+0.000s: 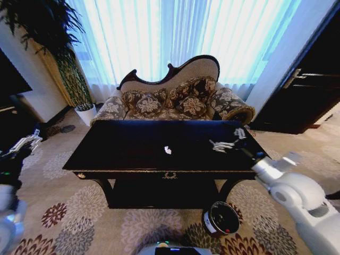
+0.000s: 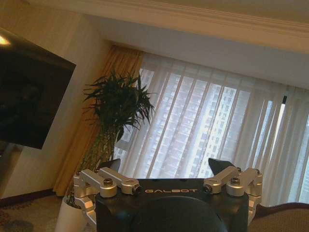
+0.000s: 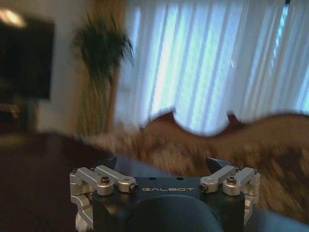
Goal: Move to the front of the table and place the trash on the table into the trash bin.
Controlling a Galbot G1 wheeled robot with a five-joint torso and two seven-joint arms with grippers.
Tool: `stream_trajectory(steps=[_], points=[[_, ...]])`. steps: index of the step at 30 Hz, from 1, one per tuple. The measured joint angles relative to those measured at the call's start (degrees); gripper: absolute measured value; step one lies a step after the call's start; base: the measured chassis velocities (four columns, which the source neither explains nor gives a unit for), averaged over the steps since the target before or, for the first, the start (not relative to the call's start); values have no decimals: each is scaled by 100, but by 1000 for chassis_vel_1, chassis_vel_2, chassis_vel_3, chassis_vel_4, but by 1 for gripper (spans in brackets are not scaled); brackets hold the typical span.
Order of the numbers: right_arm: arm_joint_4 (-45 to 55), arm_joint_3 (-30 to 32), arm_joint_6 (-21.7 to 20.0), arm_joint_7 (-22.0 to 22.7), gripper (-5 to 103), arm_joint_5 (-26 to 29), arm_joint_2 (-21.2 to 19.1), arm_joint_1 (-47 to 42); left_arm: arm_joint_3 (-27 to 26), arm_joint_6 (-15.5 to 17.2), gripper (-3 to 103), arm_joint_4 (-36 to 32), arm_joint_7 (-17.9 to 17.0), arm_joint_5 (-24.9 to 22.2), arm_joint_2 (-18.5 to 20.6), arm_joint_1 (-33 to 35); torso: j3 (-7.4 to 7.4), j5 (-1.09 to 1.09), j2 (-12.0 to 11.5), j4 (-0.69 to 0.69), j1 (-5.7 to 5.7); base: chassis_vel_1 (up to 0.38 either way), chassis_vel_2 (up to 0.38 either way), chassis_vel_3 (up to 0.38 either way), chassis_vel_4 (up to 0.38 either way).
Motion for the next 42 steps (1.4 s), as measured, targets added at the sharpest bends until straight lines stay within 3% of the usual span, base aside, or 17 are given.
stream_trajectory(steps=[1,2,4,8,10,11,13,14,17,25,30,35,42], points=[[0,0,0,0,100,0,0,0,0,0,100,0,0,0,0,0,0,0,0,0,0,0,0,0,0],[124,-313,-375,328,100,-17,-111,197,2,0,100,0,-9,-3,0,0,0,1,0,0,0,0,0,0,0],[201,-612,-689,452,100,-177,-237,355,40,3,100,0,-22,1,-2,-1,0,0,0,0,0,0,0,0,0],[190,-1226,-947,549,100,-365,-455,743,74,16,100,0,-37,23,19,-2,0,2,0,-2,0,0,0,0,0],[153,-1849,-1310,953,100,405,-683,1317,50,23,100,-1,-41,27,88,-12,0,0,0,1,0,0,0,0,0],[153,-1849,-1310,953,100,405,-683,1317,50,23,100,-1,-41,27,88,-12,0,0,0,1,0,0,0,0,0],[130,-2368,-1706,1828,100,1641,-882,1814,97,36,100,0,-53,42,193,-99,0,0,0,4,1,0,0,0,0],[104,-2432,-1784,2056,100,1925,-950,1904,177,49,100,0,-56,55,247,-153,0,-1,-1,4,0,0,0,0,0],[-96,-2559,-1845,2286,100,2171,-1118,2048,375,70,100,0,-59,118,343,-250,0,0,0,-4,0,0,0,0,0],[-679,-3110,-1600,2235,100,1989,-1264,2657,644,46,100,0,-26,313,369,-322,0,1,0,-2,0,0,0,0,0],[-914,-4088,-1485,2252,100,1771,-1020,3688,805,40,100,0,-23,456,327,-377,0,0,0,1,0,0,0,0,0],[-924,-4576,-1453,2285,100,1828,-874,4052,890,39,100,0,-22,543,311,-391,0,-1,0,0,1,0,0,0,0],[-1201,-5901,-1201,2381,100,1810,-406,4704,1042,36,100,0,-18,701,249,-405,0,1,0,0,0,0,0,0,0]])
